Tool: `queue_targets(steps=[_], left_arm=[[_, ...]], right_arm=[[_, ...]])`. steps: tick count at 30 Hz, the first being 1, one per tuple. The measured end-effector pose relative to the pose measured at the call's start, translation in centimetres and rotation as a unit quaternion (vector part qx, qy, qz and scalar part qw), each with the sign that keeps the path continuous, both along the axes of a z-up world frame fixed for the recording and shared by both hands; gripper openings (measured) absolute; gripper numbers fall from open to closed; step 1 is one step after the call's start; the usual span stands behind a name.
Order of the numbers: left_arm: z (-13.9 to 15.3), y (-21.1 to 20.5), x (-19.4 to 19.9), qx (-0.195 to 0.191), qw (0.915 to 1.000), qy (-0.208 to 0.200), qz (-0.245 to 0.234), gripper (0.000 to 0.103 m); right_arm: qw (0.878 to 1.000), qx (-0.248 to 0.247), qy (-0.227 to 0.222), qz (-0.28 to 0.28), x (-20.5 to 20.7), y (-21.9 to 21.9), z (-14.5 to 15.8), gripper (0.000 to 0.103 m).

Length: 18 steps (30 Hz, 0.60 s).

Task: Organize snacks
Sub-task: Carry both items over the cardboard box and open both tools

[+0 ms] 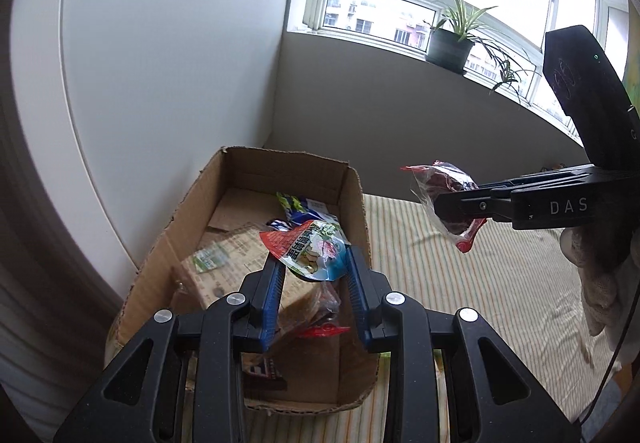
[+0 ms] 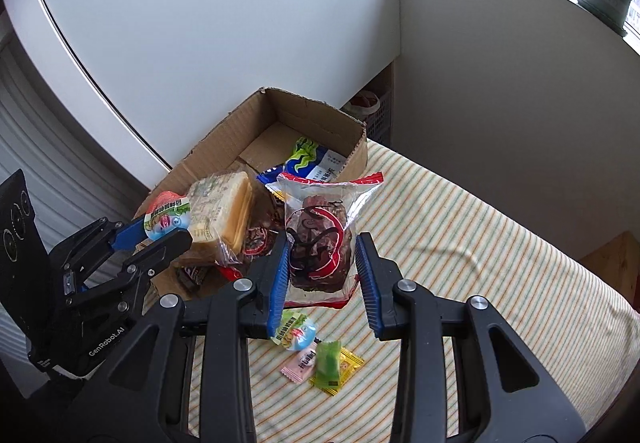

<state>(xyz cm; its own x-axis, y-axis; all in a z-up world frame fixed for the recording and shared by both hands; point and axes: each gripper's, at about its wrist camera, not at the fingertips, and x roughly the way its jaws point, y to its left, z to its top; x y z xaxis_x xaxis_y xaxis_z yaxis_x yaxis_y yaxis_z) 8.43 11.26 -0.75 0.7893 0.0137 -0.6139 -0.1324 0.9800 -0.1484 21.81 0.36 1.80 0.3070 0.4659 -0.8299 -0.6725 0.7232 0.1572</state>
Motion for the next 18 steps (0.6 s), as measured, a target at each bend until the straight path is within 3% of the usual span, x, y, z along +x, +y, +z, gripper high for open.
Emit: queue_targets(steps=[18], left_arm=[[-0.7,3.6,4.8,0.012,0.9993,0.028,0.023,0.029]], right_arm=[[1.000,0.010,0.020,0.008,4.6,6.7,-2.5,0.034]])
